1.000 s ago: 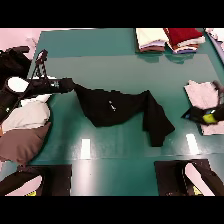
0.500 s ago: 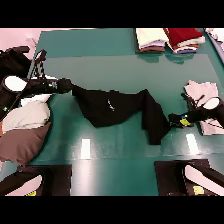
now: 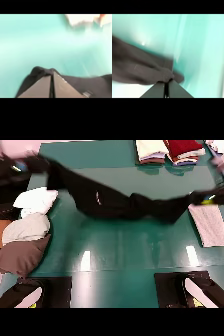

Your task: Fold the shirts.

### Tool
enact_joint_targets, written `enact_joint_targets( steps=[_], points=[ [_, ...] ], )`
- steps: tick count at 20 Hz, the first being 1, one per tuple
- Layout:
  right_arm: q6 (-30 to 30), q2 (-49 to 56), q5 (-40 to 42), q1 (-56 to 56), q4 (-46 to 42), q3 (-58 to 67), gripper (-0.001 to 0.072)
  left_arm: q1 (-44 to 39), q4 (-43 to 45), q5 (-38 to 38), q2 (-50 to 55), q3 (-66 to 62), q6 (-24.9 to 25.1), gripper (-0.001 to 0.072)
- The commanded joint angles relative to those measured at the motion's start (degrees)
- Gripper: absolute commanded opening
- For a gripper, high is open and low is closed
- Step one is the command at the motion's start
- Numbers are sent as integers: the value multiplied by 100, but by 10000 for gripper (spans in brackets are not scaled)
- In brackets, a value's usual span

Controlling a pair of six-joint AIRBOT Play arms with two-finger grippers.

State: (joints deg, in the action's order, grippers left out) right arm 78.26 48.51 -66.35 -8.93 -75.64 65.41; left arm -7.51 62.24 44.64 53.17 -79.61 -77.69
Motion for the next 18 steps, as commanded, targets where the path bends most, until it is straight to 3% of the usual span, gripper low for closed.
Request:
enact_joint_targets(
  steps=[1,9,11,13,18],
  points=[
    [17,-826,15,15,-66,1517,17,4,671,118,-656,-1617,-24,25],
    [190,-1316,-345,15,-109,2675,16,4,680,280,-1003,-3698,-13,24],
    [387,-1252,-385,15,-125,2732,16,4,752,116,-994,-3738,35,24],
    [688,-1034,-702,15,-245,2734,16,4,1108,492,-800,-3692,-2,24],
    [1102,221,-1928,17,-203,2730,16,4,2046,1416,658,-3018,-623,25]
  ],
)
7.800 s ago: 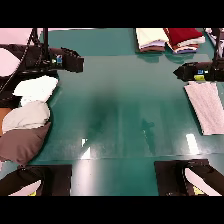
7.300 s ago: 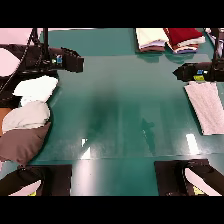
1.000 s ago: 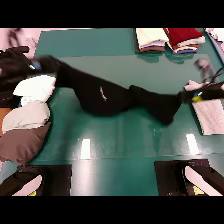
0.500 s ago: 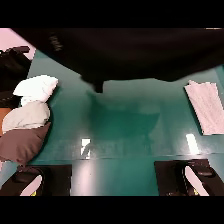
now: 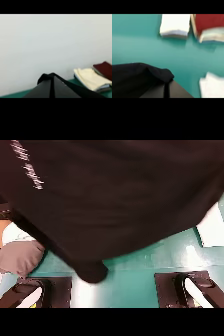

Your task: Fold the shirts.

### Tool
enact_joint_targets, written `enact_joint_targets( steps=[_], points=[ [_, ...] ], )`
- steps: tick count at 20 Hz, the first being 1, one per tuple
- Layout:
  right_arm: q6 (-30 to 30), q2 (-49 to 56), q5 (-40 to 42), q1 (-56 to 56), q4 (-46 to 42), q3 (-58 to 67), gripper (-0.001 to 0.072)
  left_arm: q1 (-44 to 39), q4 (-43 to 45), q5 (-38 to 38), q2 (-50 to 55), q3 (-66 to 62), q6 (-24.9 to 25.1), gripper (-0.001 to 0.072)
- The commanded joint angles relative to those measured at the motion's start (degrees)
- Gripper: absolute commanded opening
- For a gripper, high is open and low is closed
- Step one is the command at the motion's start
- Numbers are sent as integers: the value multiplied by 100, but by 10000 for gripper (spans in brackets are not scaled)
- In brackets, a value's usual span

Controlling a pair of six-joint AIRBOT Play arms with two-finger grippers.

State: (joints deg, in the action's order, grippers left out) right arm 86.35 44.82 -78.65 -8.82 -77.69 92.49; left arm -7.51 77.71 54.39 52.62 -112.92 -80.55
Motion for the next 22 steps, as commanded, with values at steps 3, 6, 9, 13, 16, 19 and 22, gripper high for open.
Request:
enact_joint_targets(
  steps=[3,6,9,13,16,19,22],
  points=[
    [431,1436,-833,28,2,-356,16,4,278,437,2083,741,-498,25],
    [431,2227,-306,114,-37,-1071,16,4,109,234,3582,763,-498,25],
    [426,3064,507,114,-4,-1158,16,7,129,-28,4347,758,-498,26],
    [424,3971,599,111,17,-363,402,103,131,103,4406,540,-555,504],
    [-55,4188,-11,120,20,175,375,527,114,1497,4273,225,-763,505],
    [-457,3805,-236,120,494,-168,375,817,118,2583,4050,535,-748,506],
    [-588,3119,-70,42,1117,-1036,375,820,44,2293,3327,2009,-752,506]
  ],
)
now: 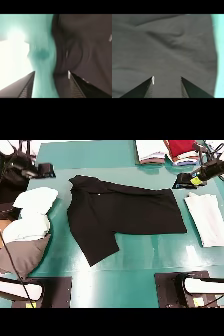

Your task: Fold the shirts.

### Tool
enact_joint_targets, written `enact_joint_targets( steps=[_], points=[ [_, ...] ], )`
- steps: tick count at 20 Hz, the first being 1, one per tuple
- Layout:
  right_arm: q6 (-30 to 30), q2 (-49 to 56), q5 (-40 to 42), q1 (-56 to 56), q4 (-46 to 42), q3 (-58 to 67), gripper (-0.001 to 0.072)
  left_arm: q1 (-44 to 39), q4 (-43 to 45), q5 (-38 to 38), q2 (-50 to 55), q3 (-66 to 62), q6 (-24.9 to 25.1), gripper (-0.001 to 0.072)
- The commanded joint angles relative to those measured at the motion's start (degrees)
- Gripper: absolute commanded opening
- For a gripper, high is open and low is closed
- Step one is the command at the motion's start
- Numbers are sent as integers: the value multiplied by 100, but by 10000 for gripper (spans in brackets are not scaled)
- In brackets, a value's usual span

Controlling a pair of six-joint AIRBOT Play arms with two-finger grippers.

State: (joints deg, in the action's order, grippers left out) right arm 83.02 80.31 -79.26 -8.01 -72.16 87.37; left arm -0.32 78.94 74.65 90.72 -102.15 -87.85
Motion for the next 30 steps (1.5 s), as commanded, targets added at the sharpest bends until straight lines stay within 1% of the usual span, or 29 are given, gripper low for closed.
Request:
enact_joint_targets(
  steps=[1,4,6,8,10,13,16,18,19,20,21,22,23,25,26,27,28,30],
  points=[
    [-258,-643,24,-39,627,-782,376,101,-273,52,-798,1626,-22,506],
    [-258,-1217,122,-28,671,-1425,376,101,-767,-570,-1700,3703,-17,506],
    [-256,-1526,247,-28,673,-1735,375,101,-975,-909,-2124,4765,-17,506],
    [-256,-1716,282,-28,673,-1878,375,101,-1305,-1263,-2304,5480,7,506],
    [-251,-1794,269,-28,691,-1891,375,101,-1954,-1663,-2304,5932,323,506],
    [-251,-1816,280,-31,977,-1891,375,101,-2830,-2114,-2304,6378,796,506],
    [-251,-1816,282,-28,1106,-1891,375,-63,-2865,-2323,-2304,6642,870,505],
    [-251,-1816,280,-28,1130,-1891,375,-448,-2883,-2695,-2304,6673,863,505],
    [-249,-1818,273,-28,1128,-1891,375,-625,-2883,-2931,-2304,6660,848,494],
    [-251,-1821,227,-31,1121,-1891,375,-691,-2894,-3084,-2304,6636,741,494],
    [-254,-1821,131,-79,1097,-1891,374,-688,-2894,-3139,-2304,6568,557,423],
    [-254,-1816,-17,-188,1091,-1906,373,-688,-2826,-3110,-2304,6454,544,196],
    [-256,-1858,-94,-343,1093,-2013,362,-688,-2778,-3029,-2304,6328,549,21],
    [-258,-2103,-81,-813,949,-2573,362,-691,-2702,-2782,-2304,6026,586,25],
    [-258,-2260,-74,-1147,721,-2964,362,-691,-2667,-2653,-2304,5880,595,25],
    [-254,-2391,-68,-1486,431,-3351,362,-691,-2664,-2559,-2304,5759,704,25],
    [-249,-2516,-66,-1915,160,-3768,364,-691,-2664,-2463,-2304,5661,800,25],
    [-247,-2605,57,-2833,76,-4476,371,-691,-2671,-2374,-2304,5584,848,25]
  ],
)
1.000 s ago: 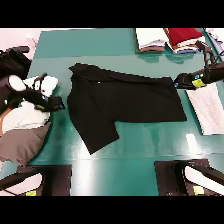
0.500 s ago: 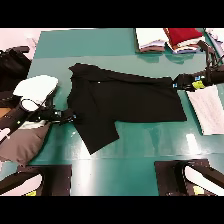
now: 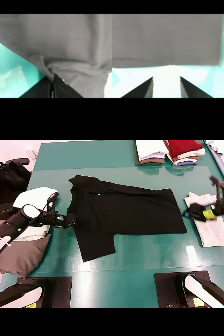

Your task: Fold the shirts.

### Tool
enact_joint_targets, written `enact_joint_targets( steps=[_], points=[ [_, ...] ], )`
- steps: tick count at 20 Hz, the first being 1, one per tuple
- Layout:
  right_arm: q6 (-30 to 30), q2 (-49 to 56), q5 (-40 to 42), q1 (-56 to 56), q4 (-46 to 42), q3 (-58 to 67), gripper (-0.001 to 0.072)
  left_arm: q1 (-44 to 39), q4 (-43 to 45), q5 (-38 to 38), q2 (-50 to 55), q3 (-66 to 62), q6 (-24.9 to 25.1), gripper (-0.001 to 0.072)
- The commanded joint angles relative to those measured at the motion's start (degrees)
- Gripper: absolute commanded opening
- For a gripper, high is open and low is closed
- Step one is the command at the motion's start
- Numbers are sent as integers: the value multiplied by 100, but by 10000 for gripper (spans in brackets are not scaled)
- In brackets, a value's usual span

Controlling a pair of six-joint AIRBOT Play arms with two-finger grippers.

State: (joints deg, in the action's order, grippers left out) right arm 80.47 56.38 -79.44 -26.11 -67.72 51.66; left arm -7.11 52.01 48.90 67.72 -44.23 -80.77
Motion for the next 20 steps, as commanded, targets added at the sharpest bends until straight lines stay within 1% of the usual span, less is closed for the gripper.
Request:
enact_joint_targets(
  steps=[1,2,4,6,8,11,14,15,16,17,18,20],
  points=[
    [4,-205,256,-1425,-289,-1204,417,-11,24,201,-4,-205,136,25],
    [2,-160,439,-1729,-170,-1440,451,-11,26,203,-4,-205,136,25],
    [-105,50,804,-2092,264,-1779,450,-11,24,232,-4,-205,136,26],
    [-466,356,1141,-2087,903,-1921,449,-11,24,229,-4,-205,133,25],
    [-494,732,1576,-1814,1287,-1915,448,-11,22,232,-4,-205,131,25],
    [-494,1163,2404,-1154,1622,-1899,446,-11,2,243,-4,-208,131,25],
    [-494,1458,2704,-413,1598,-1523,427,-11,-15,245,-4,-208,129,25],
    [-494,1563,2673,-157,1508,-1305,363,-11,-15,234,-7,-208,129,25],
    [-494,1635,2629,61,1373,-1097,138,-11,-15,223,-22,-210,127,25],
    [-494,1663,2573,286,1263,-894,17,-11,-9,186,-107,-210,127,24],
    [-494,1626,2490,459,1189,-693,17,-9,17,83,-319,-210,116,24],
    [-494,1331,2315,656,1115,-269,17,7,382,-61,-973,-372,-216,24]
  ],
)
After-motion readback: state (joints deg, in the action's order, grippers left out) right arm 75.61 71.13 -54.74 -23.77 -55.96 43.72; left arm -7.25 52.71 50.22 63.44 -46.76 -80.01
